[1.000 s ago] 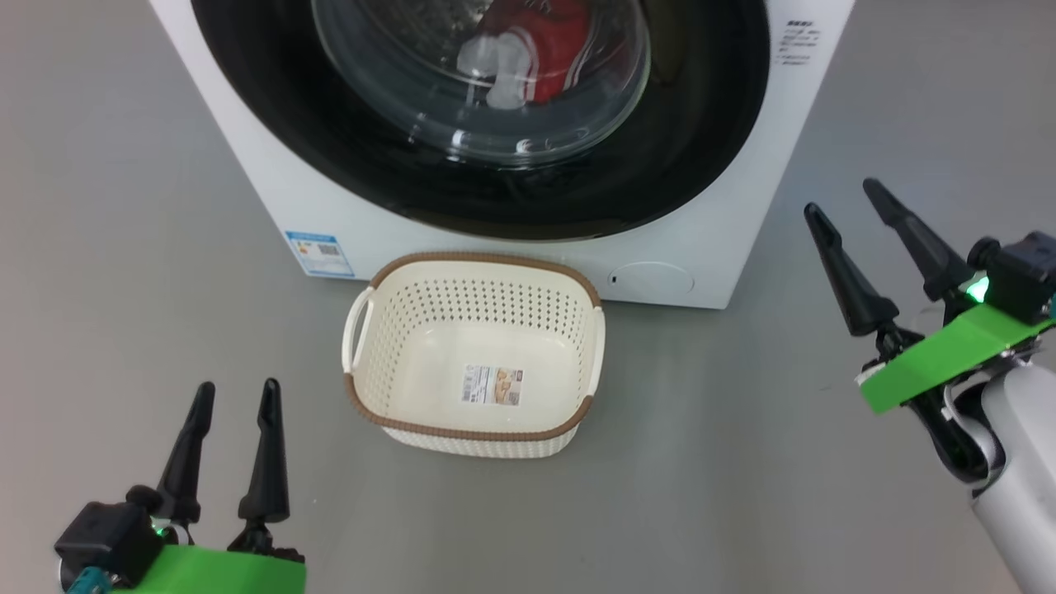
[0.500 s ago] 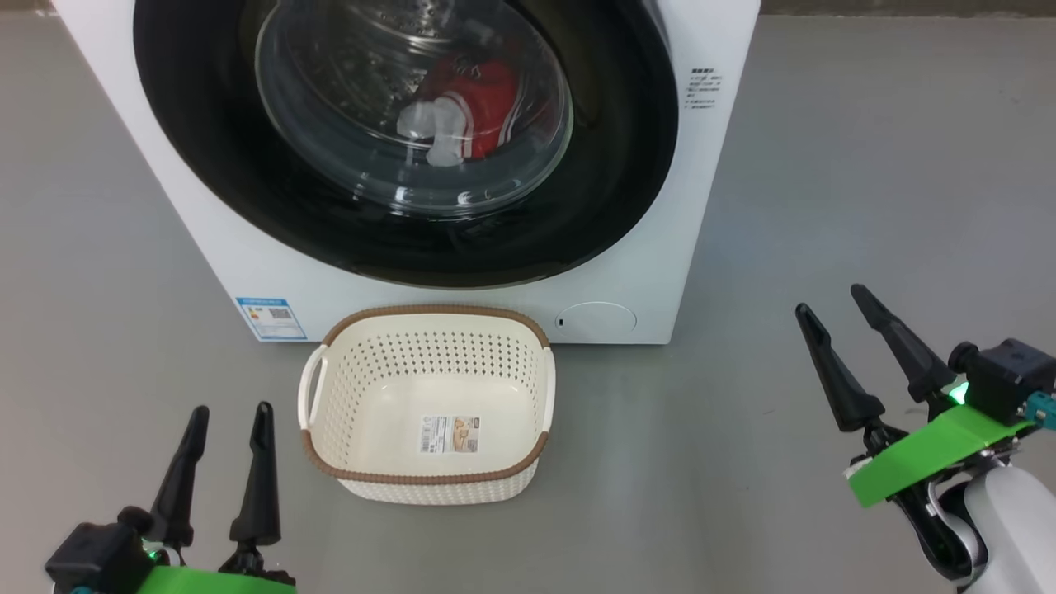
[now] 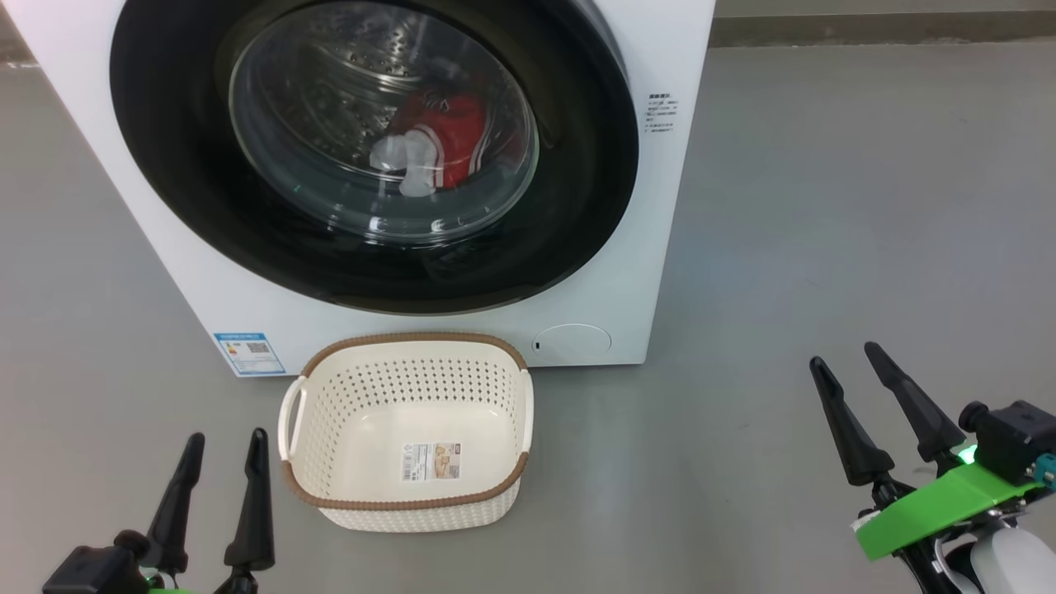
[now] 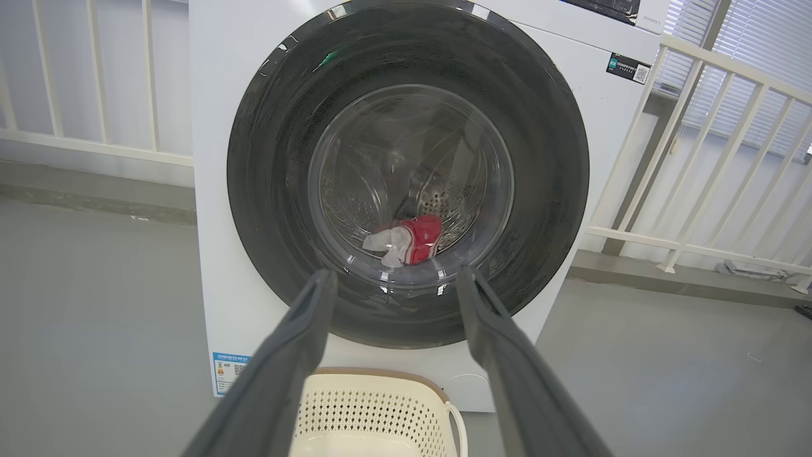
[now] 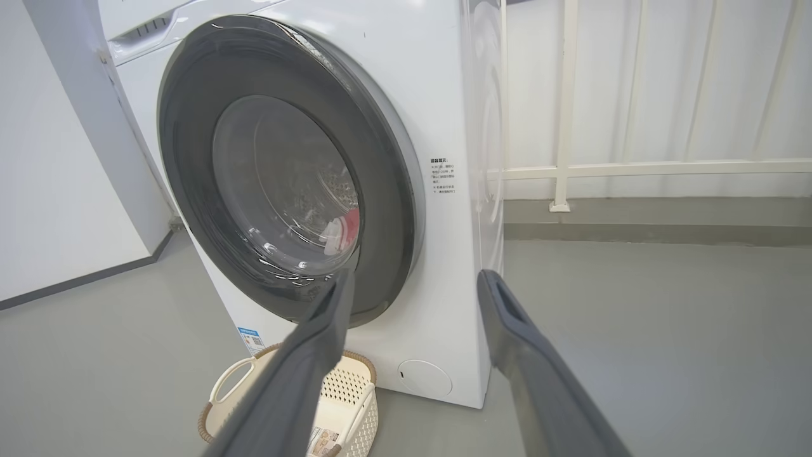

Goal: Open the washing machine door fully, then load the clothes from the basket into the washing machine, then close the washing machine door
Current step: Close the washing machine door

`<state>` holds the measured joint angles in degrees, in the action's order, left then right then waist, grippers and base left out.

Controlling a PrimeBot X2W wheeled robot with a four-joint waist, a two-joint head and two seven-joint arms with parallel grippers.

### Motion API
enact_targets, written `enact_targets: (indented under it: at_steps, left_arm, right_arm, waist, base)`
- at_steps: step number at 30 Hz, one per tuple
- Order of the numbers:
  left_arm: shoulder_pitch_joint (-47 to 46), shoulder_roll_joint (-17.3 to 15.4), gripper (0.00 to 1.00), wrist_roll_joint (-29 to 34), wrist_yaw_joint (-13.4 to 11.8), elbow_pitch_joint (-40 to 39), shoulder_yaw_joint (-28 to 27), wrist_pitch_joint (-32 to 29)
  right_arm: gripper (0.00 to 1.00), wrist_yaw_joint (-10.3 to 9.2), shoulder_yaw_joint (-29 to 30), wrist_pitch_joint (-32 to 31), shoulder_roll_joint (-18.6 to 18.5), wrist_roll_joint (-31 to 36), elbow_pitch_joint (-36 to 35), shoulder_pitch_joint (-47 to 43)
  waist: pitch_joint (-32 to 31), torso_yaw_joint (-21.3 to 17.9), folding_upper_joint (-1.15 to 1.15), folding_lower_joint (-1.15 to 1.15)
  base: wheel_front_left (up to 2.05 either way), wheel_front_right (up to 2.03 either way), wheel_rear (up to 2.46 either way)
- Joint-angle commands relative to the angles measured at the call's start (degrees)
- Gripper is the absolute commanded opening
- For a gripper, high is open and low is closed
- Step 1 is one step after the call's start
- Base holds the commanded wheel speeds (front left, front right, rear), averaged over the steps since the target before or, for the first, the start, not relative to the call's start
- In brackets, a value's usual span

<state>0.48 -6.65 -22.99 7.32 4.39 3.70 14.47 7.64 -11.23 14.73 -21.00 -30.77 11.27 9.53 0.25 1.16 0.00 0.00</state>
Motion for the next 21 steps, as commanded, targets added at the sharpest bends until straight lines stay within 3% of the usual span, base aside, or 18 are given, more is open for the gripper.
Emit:
enact_targets:
  at_steps: [1, 21]
  left_arm:
    - [-1.1, -1.1, 1.0, -0.4, 0.2, -1.2, -2.1, 0.5]
    - [-0.5, -1.3, 1.0, -0.2, 0.2, -1.1, -2.0, 0.5]
  right_arm:
    - [1.0, -0.15, -0.4, 0.3, -0.5, 0.6, -1.6, -0.3]
    - [1.0, -0.15, 2.5, 0.3, 1.4, 2.3, -1.7, -3.6]
  waist:
    - [-0.1, -0.3, 0.0, 0.0]
    - [-0.5, -1.5, 0.0, 0.0]
  base:
    - [0.0, 0.0, 0.0]
    - [0.0, 0.0, 0.0]
